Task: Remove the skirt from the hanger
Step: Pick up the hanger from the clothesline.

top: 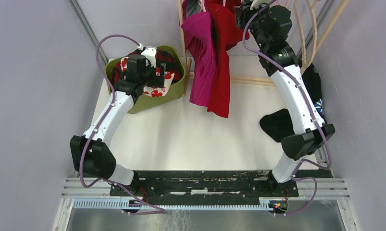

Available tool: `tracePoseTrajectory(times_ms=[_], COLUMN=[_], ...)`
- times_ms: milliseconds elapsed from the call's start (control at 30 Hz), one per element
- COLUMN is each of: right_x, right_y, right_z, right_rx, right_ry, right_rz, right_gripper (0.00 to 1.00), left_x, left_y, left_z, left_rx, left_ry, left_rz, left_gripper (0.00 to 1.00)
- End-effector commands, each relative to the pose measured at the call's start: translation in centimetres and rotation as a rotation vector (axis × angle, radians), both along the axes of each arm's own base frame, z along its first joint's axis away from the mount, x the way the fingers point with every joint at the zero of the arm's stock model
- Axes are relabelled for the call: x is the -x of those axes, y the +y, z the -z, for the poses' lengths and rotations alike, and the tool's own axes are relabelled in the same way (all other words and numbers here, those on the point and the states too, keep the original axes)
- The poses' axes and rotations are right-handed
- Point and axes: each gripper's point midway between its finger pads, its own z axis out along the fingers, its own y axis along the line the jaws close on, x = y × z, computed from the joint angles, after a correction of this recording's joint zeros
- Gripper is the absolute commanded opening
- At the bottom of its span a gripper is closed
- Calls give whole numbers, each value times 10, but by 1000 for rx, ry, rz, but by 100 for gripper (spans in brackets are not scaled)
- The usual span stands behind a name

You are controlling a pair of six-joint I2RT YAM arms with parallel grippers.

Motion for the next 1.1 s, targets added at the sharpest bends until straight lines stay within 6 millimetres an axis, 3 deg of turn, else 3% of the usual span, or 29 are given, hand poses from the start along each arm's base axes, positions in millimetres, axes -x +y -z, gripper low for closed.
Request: tracePoseTrajectory(times_ms=[0,200,367,533,867,1067], right_x=[1,-1,-9,-24,-62,-74], right_y=[29,54,61,56,56,46], right_z=[-11,-6,7,23,72,84], right_rx=[-57,-55,-44,-37,0,12], right_ry=[-8,2,27,56,144,159], right_rz=[-93,-139,-128,-73,15,79], right_gripper=[41,41,41,41,41,41], left_x=[-7,-7,-4,1,12,16], left_y=[-7,-10,-11,-9,3,6], left_z=[-41,-38,-35,-34,-32,-36], left_rx=[33,22,23,12,-30,-38], left_ry=[-91,-87,-80,-81,-84,-88], left_rz=[13,27,34,33,6,-2], left_gripper=[99,99,99,99,99,99])
